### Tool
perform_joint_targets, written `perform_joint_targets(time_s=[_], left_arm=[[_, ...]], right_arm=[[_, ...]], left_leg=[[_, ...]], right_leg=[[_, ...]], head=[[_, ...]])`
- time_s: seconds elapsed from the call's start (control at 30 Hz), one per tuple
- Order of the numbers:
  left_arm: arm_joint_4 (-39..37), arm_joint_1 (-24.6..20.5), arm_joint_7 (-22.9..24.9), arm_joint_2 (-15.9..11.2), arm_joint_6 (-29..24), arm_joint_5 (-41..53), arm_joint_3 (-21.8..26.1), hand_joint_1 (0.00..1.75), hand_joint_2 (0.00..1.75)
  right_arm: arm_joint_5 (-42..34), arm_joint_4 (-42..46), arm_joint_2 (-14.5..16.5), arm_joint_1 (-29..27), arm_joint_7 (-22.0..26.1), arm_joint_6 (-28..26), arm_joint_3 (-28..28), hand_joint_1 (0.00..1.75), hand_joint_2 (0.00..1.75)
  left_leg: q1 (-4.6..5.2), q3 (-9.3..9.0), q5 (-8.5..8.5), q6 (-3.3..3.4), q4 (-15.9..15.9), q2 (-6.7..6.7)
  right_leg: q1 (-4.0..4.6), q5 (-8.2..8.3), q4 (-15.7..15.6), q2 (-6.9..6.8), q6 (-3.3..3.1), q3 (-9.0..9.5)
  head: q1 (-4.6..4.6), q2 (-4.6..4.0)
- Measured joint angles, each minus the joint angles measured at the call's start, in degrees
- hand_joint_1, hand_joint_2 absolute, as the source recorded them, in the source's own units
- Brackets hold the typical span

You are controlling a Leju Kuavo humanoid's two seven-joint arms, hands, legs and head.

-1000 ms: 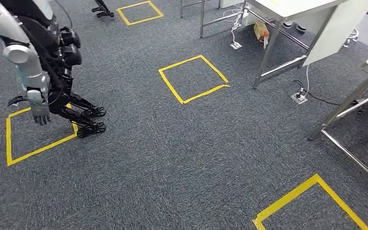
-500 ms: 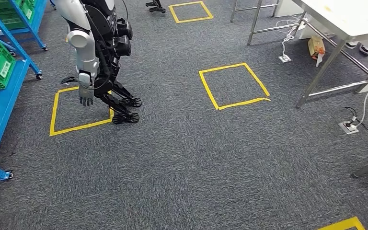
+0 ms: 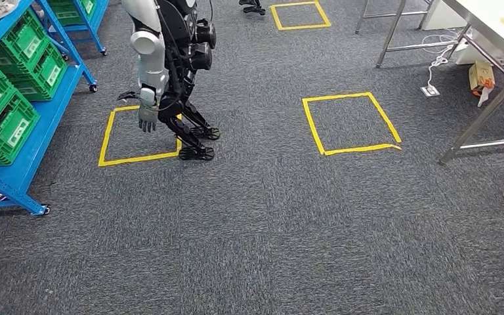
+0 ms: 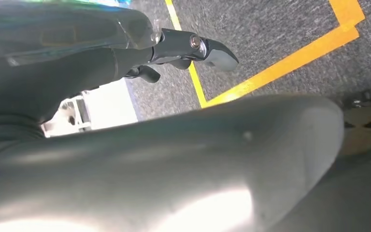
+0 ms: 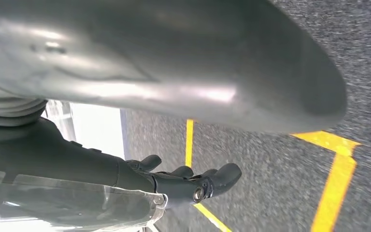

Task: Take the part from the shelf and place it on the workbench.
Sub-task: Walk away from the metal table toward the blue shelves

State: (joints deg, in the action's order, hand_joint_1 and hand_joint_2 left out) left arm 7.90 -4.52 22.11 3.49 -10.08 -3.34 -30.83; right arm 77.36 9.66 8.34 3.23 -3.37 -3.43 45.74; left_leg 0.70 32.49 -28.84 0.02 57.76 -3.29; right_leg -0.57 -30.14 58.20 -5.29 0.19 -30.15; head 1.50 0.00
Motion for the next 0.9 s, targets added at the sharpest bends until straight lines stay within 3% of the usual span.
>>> perform_joint_targets(time_s=[0.1, 0.17, 0.23, 0.3, 0.33, 0.37, 0.4, 0.47, 0.53, 0.6, 0.63, 0.7, 0.77, 0.8, 0.83, 0.87, 0.9], left_arm=[[0.0, 0.0, 0.1, -0.1, 0.1, 0.0, 0.0, 0.00, 0.00], [0.0, 0.2, 0.3, -0.2, 0.1, 0.0, 0.0, 0.00, 0.00], [0.0, 0.1, 0.3, -0.1, 0.2, 0.1, 0.0, 0.00, 0.00], [0.0, 0.0, 0.3, 0.0, 0.4, 0.2, 0.0, 0.00, 0.00], [0.0, 0.1, 0.4, 0.0, 0.4, 0.2, 0.0, 0.00, 0.00], [0.0, 0.1, 0.4, 0.0, 0.4, 0.2, 0.0, 0.00, 0.00], [0.0, 0.1, 0.4, 0.1, 0.5, 0.3, 0.0, 0.00, 0.00], [0.0, 0.1, 0.5, 0.0, 0.5, 0.3, 0.0, 0.00, 0.00], [0.0, 0.0, 0.5, 0.0, 0.6, 0.3, 0.0, 0.00, 0.00], [-0.1, 0.2, 0.5, 0.0, 0.6, 0.3, 0.0, 0.00, 0.00], [-0.1, 0.4, 0.6, -0.1, 0.6, 0.3, 0.0, 0.00, 0.00], [-0.1, 0.4, 0.6, -0.1, 0.6, 0.3, 0.0, 0.00, 0.00], [-0.1, 0.2, 0.6, 0.0, 0.6, 0.3, -0.1, 0.00, 0.00], [-0.1, 0.1, 0.6, 0.0, 0.7, 0.3, -0.1, 0.00, 0.00], [-0.1, 0.1, 0.7, 0.0, 0.8, 0.3, -0.1, 0.00, 0.00], [-0.1, 0.2, 0.7, 0.0, 0.9, 0.3, -0.1, 0.00, 0.00], [-0.1, 0.3, 0.8, 0.1, 0.9, 0.3, -0.1, 0.00, 0.00]], right_arm=[[0.1, 0.0, 0.1, 0.2, 0.0, 0.1, 0.0, 0.00, 0.00], [0.1, 0.0, 0.2, 0.3, 0.0, 0.1, 0.0, 0.00, 0.00], [0.0, 0.0, 0.1, 0.1, 0.0, 0.2, -0.1, 0.00, 0.00], [-0.1, 0.0, 0.0, -0.1, 0.0, 0.3, -0.1, 0.00, 0.00], [-0.1, 0.0, -0.1, -0.2, 0.0, 0.3, -0.1, 0.00, 0.00], [-0.2, 0.0, -0.1, -0.2, 0.0, 0.3, 0.0, 0.00, 0.00], [-0.2, 0.0, -0.1, -0.2, 0.0, 0.3, 0.0, 0.00, 0.00], [-0.2, 0.0, -0.1, -0.2, 0.0, 0.3, 0.0, 0.00, 0.00], [-0.3, 0.0, 0.0, -0.1, 0.0, 0.3, -0.1, 0.00, 0.00], [-0.3, 0.0, 0.0, -0.1, -0.1, 0.3, 0.0, 0.00, 0.00], [-0.3, 0.0, 0.0, -0.1, -0.1, 0.3, 0.0, 0.00, 0.00], [-0.3, 0.0, 0.0, 0.0, -0.1, 0.3, 0.1, 0.00, 0.00], [-0.3, 0.0, 0.0, -0.2, -0.1, 0.3, 0.1, 0.00, 0.00], [-0.3, 0.0, 0.0, -0.3, -0.2, 0.3, 0.1, 0.00, 0.00], [-0.3, 0.0, -0.1, -0.3, -0.2, 0.3, 0.1, 0.00, 0.00], [-0.3, 0.0, -0.1, -0.3, -0.2, 0.3, 0.1, 0.00, 0.00], [-0.3, 0.0, -0.1, -0.2, -0.3, 0.3, 0.1, 0.00, 0.00]], left_leg=[[0.22, -0.12, -0.01, 0.68, -0.6, 1.17], [-0.13, -0.41, 0.31, 1.24, -1.1, 2.27], [-0.36, -0.56, 0.47, 1.60, -1.3, 3.46], [-0.38, -0.57, 0.45, 1.72, -1.2, 4.88], [-0.43, -0.62, 0.43, 1.71, -1.2, 5.68], [-0.53, -0.72, 0.39, 1.64, -1.2, 6.47], [-0.69, -0.88, 0.30, 1.49, -1.1, 7.32], [-0.98, -1.04, -0.05, 0.89, -0.7, 8.95], [-1.02, -0.77, -0.26, 0.22, -0.3, 10.22], [-1.09, -0.49, -0.14, -0.20, -0.4, 11.25], [-1.14, -0.39, -0.26, -0.34, -0.3, 11.03], [-1.10, 1.12, -1.99, -0.64, 2.4, 8.23], [-1.04, 4.90, -5.50, -0.85, 9.8, 4.79], [-1.08, 6.92, -6.95, -0.90, 13.8, 4.11], [-1.10, 8.22, -7.45, -0.89, 16.2, 3.89], [-1.10, 8.39, -6.86, -0.81, 16.4, 3.80], [-1.06, 7.35, -5.30, -0.66, 14.3, 3.60]], right_leg=[[-0.15, -0.38, -0.1, -1.05, 0.81, 0.36], [-0.34, -1.71, 1.8, 1.03, 1.38, -0.27], [-0.42, -5.04, 8.2, 3.94, 1.75, -3.25], [-0.42, -7.86, 15.8, 4.79, 1.90, -7.18], [-0.43, -7.86, 17.5, 4.90, 1.89, -8.24], [-0.47, -6.62, 16.4, 5.00, 1.85, -8.03], [-0.57, -4.50, 13.2, 5.33, 1.86, -6.69], [-0.97, -0.70, 4.7, 7.54, 2.12, -2.89], [-1.15, 0.22, 0.8, 9.33, 2.00, -1.04], [-1.02, 0.11, 0.7, 8.76, 1.26, -0.80], [-1.01, 0.17, 0.7, 8.19, 0.89, -0.71], [-1.00, 0.26, 0.5, 6.88, 0.11, -0.65], [-0.74, 0.13, 0.5, 5.29, -0.40, -0.71], [-0.61, 0.04, 0.5, 4.40, -0.53, -0.73], [-0.50, -0.05, 0.5, 3.54, -0.63, -0.71], [-0.43, -0.15, 0.5, 2.75, -0.69, -0.64], [-0.37, -0.26, 0.5, 2.04, -0.70, -0.51]], head=[[-0.04, 0.00], [-0.15, 0.00], [-0.62, 0.00], [-1.14, 0.00], [-1.30, 0.00], [-1.38, 0.00], [-1.42, 0.00], [-1.63, 0.00], [-1.85, 0.00], [-1.72, 0.00], [-1.59, 0.00], [-1.00, 0.00], [-0.36, 0.00], [-0.15, 0.00], [-0.09, 0.00], [-0.01, 0.00], [0.10, 0.00]])
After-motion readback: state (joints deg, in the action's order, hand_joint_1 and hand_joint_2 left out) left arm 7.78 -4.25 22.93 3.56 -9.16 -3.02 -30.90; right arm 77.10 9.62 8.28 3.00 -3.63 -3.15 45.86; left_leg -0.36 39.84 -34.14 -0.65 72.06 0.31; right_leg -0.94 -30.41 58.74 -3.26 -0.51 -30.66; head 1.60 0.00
